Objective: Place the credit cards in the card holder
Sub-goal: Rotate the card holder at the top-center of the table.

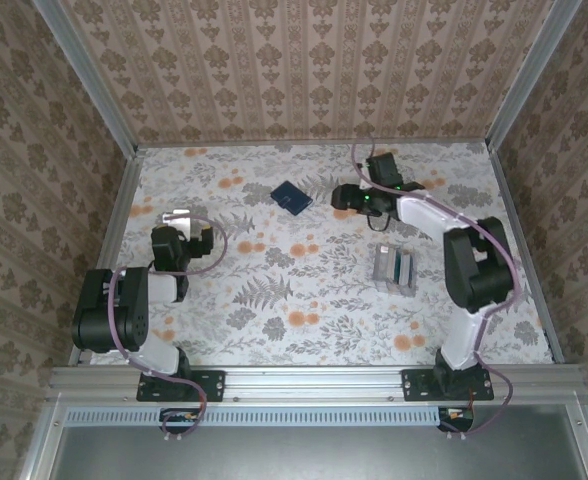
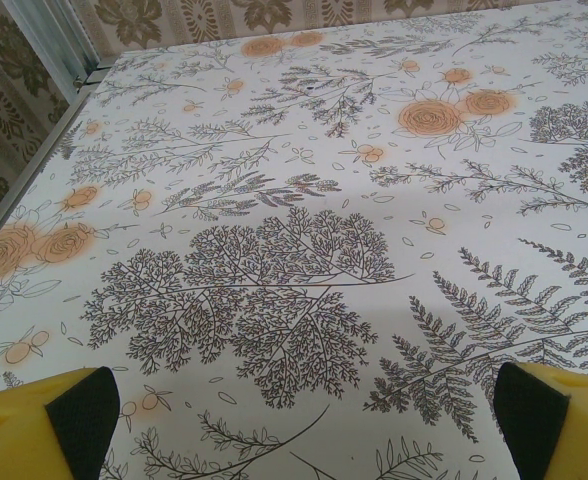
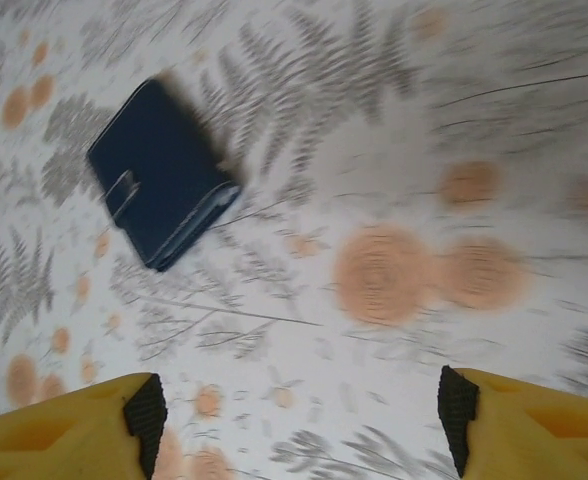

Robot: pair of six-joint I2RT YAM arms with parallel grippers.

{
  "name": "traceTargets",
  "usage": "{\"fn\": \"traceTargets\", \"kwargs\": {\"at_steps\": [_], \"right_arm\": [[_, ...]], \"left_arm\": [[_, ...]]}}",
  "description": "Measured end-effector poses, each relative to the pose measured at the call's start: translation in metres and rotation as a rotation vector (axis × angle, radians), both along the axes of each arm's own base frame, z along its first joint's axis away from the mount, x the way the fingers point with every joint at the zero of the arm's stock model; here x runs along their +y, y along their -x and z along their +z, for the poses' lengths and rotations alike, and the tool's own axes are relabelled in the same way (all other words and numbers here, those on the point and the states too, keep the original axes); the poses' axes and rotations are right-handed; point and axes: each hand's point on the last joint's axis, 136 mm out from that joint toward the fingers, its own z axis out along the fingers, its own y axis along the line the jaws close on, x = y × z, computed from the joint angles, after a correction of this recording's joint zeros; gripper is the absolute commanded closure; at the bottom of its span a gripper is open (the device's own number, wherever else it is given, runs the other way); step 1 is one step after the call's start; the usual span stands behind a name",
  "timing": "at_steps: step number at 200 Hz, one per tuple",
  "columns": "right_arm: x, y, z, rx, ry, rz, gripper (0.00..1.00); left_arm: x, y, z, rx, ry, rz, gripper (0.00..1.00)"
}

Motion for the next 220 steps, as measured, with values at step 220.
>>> {"fn": "traceTargets", "kwargs": {"at_steps": [220], "right_arm": [[0.098, -0.079, -0.067, 0.158, -0.235, 0.027, 0.55]], "left_arm": [[0.0, 0.0, 0.0, 0.0, 0.0, 0.0, 0.0]]}}
